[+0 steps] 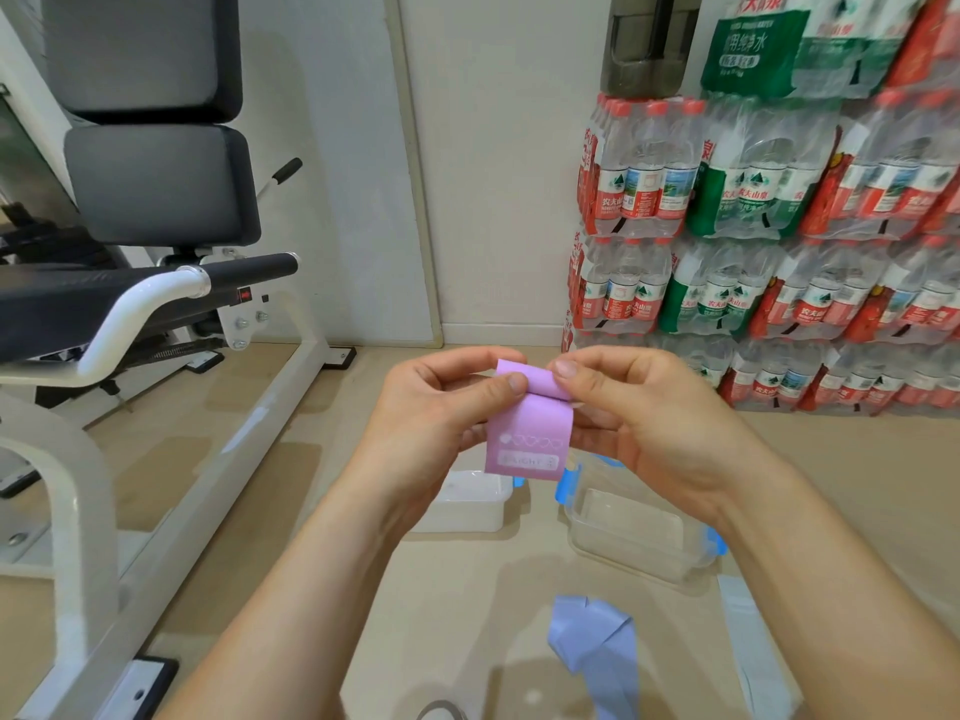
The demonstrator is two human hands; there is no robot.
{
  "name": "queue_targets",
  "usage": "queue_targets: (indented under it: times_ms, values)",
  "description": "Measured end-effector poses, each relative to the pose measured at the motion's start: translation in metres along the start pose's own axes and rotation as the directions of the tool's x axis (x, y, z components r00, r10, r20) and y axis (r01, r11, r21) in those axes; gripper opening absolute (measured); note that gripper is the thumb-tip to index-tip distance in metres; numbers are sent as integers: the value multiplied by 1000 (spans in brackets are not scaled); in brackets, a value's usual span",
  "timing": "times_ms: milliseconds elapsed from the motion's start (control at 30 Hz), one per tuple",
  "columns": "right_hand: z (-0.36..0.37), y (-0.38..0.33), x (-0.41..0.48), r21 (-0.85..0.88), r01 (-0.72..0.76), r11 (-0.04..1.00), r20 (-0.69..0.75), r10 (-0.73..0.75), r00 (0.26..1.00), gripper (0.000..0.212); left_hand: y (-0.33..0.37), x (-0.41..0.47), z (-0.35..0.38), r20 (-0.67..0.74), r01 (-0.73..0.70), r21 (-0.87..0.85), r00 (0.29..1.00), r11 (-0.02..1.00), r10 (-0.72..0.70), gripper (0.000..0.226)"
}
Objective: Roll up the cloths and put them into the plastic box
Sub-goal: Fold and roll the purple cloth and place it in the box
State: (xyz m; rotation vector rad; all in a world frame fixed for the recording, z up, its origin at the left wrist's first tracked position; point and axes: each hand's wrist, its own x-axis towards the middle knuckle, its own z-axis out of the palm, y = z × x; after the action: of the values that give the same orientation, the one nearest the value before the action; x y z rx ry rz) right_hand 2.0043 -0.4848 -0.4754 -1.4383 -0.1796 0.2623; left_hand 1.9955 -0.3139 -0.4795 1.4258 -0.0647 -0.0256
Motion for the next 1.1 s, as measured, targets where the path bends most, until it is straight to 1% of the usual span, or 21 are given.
queue_targets:
  times_ms: [100,167,300,400,467,567,633,733,833,967,1033,1100]
  values:
    - [-1,1,1,-97,-21,995,-47,16,999,11,-1,0,1,0,2,33,1000,999,-2,15]
    - [-2,1,3,-104,-13,995,-90,3,996,6,-2,0,3,-5,9,42,1000,999,-9,18]
    - [-2,0,2,-97,20,995,-128,-32,991,10,1,-2,6,-34,3,53,999,999,-1,32]
    - [0,0,1,-63,34,997,-132,-43,990,9,1,-1,6,-55,-8,51,998,999,11,29]
    - [1,0,1,-33,10,999,-105,-14,994,5,1,0,7,-61,-16,29,998,999,18,28]
    - [0,1,2,-54,-35,998,-82,31,996,12,0,1,4,-56,-21,31,998,999,23,25]
    - [-1,0,1,-59,-17,998,-87,11,996,10,-1,1,2,-24,-29,67,999,997,31,20]
    - [-2,-1,-1,-95,7,995,-78,-14,997,7,-2,1,2,42,-89,192,996,977,82,17]
    - [-2,0,-1,-184,5,983,-76,-19,997,11,0,-1,4,82,-129,282,990,951,110,16]
    - [-2,1,-2,-270,11,963,-55,-27,998,17,2,-1,0,164,-127,343,984,931,74,21]
    - [-2,0,-2,-274,23,961,-40,-35,999,23,2,0,-2,160,-128,339,984,932,77,28]
    - [-4,-2,-2,-219,37,975,-12,-41,999,35,2,0,-3,138,-134,314,986,940,94,29]
